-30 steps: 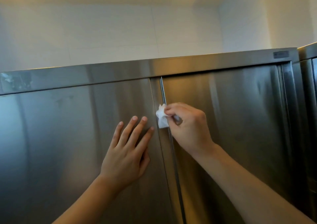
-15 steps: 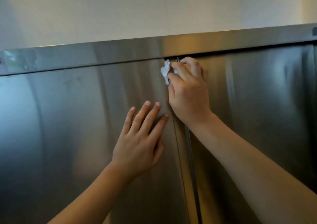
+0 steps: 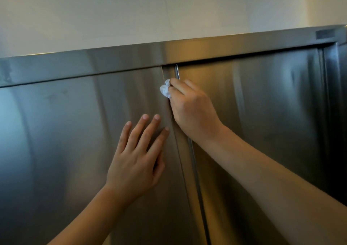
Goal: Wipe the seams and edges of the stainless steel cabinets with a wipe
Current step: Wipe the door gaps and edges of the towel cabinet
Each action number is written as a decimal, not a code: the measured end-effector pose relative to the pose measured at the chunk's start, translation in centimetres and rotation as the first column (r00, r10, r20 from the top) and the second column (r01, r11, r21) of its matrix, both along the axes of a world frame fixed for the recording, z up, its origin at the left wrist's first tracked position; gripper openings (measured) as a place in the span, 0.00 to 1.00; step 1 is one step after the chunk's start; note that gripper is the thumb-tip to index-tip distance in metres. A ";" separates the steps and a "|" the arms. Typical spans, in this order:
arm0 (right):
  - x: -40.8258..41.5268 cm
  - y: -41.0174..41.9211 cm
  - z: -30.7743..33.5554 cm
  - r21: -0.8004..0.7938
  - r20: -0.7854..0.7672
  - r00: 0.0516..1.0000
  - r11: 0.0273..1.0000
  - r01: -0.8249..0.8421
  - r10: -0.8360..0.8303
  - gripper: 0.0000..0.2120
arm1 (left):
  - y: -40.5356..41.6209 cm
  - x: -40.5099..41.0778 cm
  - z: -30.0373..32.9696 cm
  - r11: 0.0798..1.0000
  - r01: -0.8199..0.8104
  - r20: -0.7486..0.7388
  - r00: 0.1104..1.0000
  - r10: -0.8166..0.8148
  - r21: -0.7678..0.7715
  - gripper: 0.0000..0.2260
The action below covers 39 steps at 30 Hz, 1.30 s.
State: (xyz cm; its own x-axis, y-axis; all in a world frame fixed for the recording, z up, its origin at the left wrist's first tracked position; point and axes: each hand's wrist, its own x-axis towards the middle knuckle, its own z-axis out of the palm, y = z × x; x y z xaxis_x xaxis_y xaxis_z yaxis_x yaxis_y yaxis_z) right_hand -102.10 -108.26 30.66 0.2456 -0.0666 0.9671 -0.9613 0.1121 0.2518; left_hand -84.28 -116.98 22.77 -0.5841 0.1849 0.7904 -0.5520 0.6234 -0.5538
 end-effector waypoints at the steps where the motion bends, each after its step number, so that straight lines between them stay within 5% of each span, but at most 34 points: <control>1: 0.0 0.2 -1.0 0.022 -0.016 1.000 1.000 0.009 -0.009 0.09 | 0.0 0.0 0.0 1.000 -0.005 0.002 1.000 0.005 -0.001 0.26; 9: -0.6 4.6 -14.8 0.479 -0.112 0.994 0.877 0.043 0.012 0.14 | 0.3 0.0 0.2 1.000 0.005 0.003 1.000 -0.005 0.027 0.26; 12: -0.4 5.6 -15.0 0.548 -0.003 0.997 0.834 -0.061 0.075 0.13 | 0.5 0.1 0.3 0.999 -0.011 0.015 1.000 0.010 0.043 0.26; 15: 0.2 6.9 -12.4 0.443 0.200 0.963 0.859 -0.255 0.183 0.10 | 0.6 0.3 0.2 0.998 -0.016 0.033 0.999 0.014 0.063 0.26; 19: 0.9 8.2 -7.5 0.111 0.353 0.875 0.914 -0.391 0.331 0.09 | 0.5 0.4 0.3 0.998 -0.002 0.040 0.999 0.000 0.061 0.26; 24: 1.7 7.5 -1.4 -0.172 0.510 0.647 0.804 -0.569 0.567 0.15 | 0.5 0.4 0.3 0.998 0.011 0.033 0.999 -0.013 0.055 0.25; 34: -0.4 3.0 0.8 -0.145 0.259 0.929 0.962 -0.231 0.263 0.07 | 0.2 0.1 0.1 0.999 0.009 0.020 1.000 -0.010 0.042 0.25; 39: -0.6 2.3 0.5 -0.167 0.232 0.942 0.964 -0.207 0.243 0.10 | 0.0 0.1 0.0 1.000 0.009 0.010 1.000 -0.010 0.029 0.25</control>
